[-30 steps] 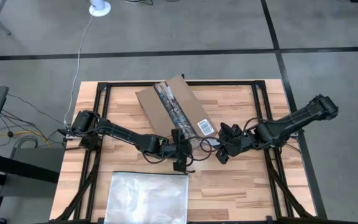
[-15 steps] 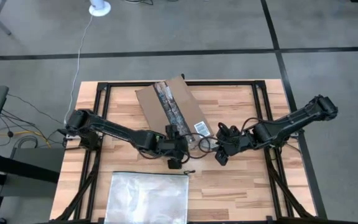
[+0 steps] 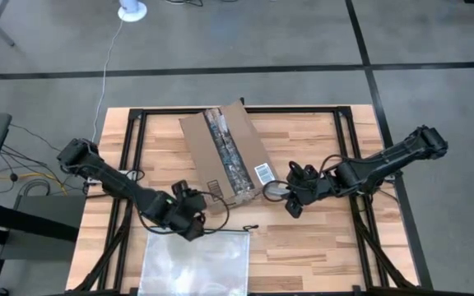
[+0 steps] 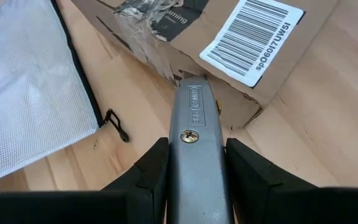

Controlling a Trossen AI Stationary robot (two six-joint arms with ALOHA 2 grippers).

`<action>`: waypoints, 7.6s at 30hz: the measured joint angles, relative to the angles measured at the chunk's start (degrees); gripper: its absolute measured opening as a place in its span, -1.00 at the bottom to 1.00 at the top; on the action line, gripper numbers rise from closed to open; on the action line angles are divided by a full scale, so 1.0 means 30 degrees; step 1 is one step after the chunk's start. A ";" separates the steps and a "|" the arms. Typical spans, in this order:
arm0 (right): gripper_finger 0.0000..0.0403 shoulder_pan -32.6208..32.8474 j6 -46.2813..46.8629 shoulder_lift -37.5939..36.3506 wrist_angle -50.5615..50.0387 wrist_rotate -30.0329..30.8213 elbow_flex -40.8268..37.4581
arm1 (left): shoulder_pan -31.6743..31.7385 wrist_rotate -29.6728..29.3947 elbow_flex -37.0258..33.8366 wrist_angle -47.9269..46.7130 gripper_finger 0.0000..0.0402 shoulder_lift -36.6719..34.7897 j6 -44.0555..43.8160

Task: Unpack boxes
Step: Open the box using the cutter

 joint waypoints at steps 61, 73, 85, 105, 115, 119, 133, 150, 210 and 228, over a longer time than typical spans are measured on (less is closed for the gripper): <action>-0.46 0.4201 0.6126 -0.0607 -0.7263 0.3923 0.2117 | 0.2229 -0.1844 0.0685 0.5403 0.27 0.2563 0.6362; -0.46 0.5513 0.7099 -0.0493 -0.3464 0.7283 0.0056 | 0.2251 -0.1795 0.0685 0.5432 0.27 0.2563 0.6369; -0.46 0.6206 0.9039 -0.0507 -0.2849 0.8553 -0.1681 | 0.2342 -0.1787 0.0685 0.5432 0.27 0.2563 0.6333; -0.46 0.4374 0.5466 -0.0194 0.0846 0.8355 -0.2317 | 0.2786 -0.1767 0.0685 0.6057 0.27 0.2563 0.6467; -0.46 0.3996 0.4478 0.0351 0.1797 0.7134 -0.2288 | 0.3656 -0.1372 0.0678 0.7736 0.27 0.2794 0.7650; -0.46 0.3589 0.4417 0.0357 0.1853 0.6611 -0.2288 | 0.3986 -0.0937 0.0704 0.9232 0.27 0.3440 0.8825; -0.46 0.1863 -0.0713 0.2119 0.5333 -0.0006 -0.0231 | 0.5394 -0.0359 0.3754 0.9574 0.27 0.6545 1.0824; -0.46 0.3402 0.0082 0.0253 -0.3313 0.2124 0.2128 | 0.3970 -0.1019 0.6439 0.4379 0.27 0.4824 0.9628; -0.40 -0.3589 -1.9321 0.5705 1.0246 0.1661 -0.0894 | 0.4503 0.0413 0.4831 0.1968 0.27 0.2526 0.3983; -1.00 -0.3774 -2.0924 0.4750 0.3670 0.3363 0.4162 | 0.4277 -0.0170 0.0183 0.6233 0.27 0.2592 0.2844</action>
